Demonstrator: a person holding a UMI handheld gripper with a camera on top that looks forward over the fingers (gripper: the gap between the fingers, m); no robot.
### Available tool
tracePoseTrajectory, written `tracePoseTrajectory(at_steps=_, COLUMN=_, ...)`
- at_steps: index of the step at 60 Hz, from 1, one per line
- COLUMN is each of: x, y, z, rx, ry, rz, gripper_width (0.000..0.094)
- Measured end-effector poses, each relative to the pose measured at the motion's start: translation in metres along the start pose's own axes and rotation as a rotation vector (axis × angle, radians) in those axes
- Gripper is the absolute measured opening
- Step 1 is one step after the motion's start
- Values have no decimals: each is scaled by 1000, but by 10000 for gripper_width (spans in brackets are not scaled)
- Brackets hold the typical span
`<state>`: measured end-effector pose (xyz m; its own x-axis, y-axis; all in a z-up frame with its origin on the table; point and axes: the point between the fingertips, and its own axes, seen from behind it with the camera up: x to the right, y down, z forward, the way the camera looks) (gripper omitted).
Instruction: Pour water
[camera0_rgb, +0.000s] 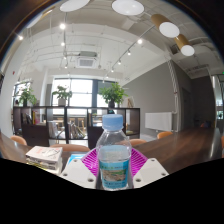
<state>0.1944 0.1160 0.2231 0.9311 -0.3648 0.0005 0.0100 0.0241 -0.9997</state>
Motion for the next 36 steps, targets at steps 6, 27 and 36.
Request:
tracePoseTrajectory(at_steps=6, x=36, y=30, z=14, rx=-63, ry=66, rz=-39, gripper_width=366)
tracePoseTrajectory(at_steps=27, x=64, y=138, z=44, rx=-220, ry=64, rz=4, gripper_width=381)
tracePoseTrajectory(at_steps=36, x=65, y=139, z=39, rx=-190, ry=69, rz=18, gripper_width=379)
